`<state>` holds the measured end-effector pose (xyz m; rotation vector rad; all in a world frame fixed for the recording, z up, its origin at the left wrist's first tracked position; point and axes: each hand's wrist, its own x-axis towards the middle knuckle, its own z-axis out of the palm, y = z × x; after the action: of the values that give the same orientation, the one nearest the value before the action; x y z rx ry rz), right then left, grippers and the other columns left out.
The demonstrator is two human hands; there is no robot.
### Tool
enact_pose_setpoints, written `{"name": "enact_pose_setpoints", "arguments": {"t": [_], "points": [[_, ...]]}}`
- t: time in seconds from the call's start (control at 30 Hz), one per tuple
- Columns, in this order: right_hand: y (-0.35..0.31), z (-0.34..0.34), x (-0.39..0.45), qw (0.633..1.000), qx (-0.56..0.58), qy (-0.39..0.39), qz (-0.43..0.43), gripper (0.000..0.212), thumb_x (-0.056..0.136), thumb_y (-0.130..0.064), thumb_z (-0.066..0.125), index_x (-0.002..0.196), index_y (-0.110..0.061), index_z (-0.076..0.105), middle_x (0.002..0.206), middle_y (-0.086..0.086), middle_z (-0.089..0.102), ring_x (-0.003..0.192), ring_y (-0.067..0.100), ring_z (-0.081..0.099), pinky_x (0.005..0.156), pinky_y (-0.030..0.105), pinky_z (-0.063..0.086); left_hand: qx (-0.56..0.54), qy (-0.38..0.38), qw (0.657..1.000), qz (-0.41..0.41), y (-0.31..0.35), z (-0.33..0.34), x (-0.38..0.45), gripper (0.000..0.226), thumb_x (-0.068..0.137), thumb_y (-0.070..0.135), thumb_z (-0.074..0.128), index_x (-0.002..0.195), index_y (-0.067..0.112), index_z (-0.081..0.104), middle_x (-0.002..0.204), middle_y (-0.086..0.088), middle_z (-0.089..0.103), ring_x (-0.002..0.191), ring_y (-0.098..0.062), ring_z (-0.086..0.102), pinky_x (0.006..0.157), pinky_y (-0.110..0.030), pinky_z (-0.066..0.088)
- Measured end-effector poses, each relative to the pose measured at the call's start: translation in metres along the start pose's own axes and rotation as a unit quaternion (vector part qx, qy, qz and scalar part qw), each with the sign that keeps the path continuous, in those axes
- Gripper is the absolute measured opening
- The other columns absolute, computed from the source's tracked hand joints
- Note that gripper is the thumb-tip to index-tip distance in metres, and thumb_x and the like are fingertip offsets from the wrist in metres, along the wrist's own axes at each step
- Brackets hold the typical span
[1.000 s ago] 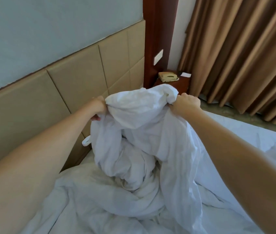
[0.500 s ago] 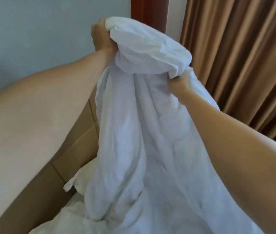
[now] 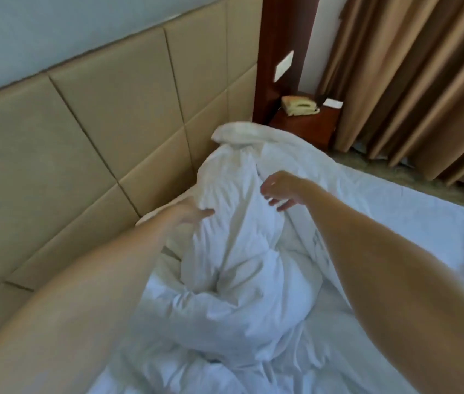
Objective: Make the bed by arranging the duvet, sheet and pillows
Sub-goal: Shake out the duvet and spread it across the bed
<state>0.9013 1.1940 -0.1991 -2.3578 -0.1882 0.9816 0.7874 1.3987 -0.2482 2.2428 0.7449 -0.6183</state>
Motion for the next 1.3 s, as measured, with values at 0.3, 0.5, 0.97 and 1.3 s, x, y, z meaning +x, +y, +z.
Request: {"name": "enact_pose_setpoints", "arguments": {"t": [0.3, 0.5, 0.97, 1.3], "points": [[0.031, 0.175, 0.011, 0.994, 0.026, -0.093, 0.052, 0.094, 0.088, -0.066, 0.053, 0.155, -0.011, 0.015, 0.155, 0.013, 0.034, 0.135, 0.038, 0.043, 0.094, 0.055, 0.051, -0.088, -0.056, 0.994, -0.013, -0.111, 0.13, -0.001, 0.134, 0.052, 0.07, 0.076, 0.153, 0.007, 0.016, 0.155, -0.008, 0.032, 0.139, -0.026, 0.038, 0.105, -0.03, 0.04], [0.053, 0.219, 0.028, 0.999, 0.024, 0.01, 0.03, 0.108, 0.081, -0.071, 0.06, 0.155, -0.006, 0.015, 0.154, 0.014, 0.035, 0.136, 0.032, 0.043, 0.106, 0.045, 0.045, 0.032, 0.054, 0.994, -0.094, -0.132, 0.166, 0.033, 0.076, 0.088, 0.067, 0.045, 0.145, 0.017, 0.038, 0.144, -0.008, 0.043, 0.132, -0.031, 0.042, 0.106, -0.042, 0.034], [-0.122, 0.132, 0.024, 0.854, 0.51, 0.027, -0.096, 0.018, 0.098, 0.0, 0.042, 0.096, -0.002, 0.06, 0.086, 0.012, 0.061, 0.072, 0.02, 0.061, 0.056, 0.027, 0.057, -0.157, 0.248, 0.899, 0.324, -0.043, -0.065, 0.006, 0.03, 0.075, 0.038, 0.054, 0.087, 0.016, 0.07, 0.094, -0.005, 0.073, 0.09, -0.015, 0.067, 0.077, -0.029, 0.05], [-0.153, 0.165, 0.047, 0.928, 0.335, -0.025, -0.159, 0.022, 0.098, -0.008, 0.052, 0.114, -0.016, 0.063, 0.083, -0.001, 0.058, 0.075, 0.011, 0.054, 0.068, 0.028, 0.043, 0.132, 0.286, 0.942, 0.119, -0.084, -0.095, 0.006, 0.067, 0.098, 0.037, 0.049, 0.154, 0.021, 0.018, 0.157, -0.018, 0.016, 0.143, -0.039, 0.022, 0.114, -0.048, 0.025]]}}
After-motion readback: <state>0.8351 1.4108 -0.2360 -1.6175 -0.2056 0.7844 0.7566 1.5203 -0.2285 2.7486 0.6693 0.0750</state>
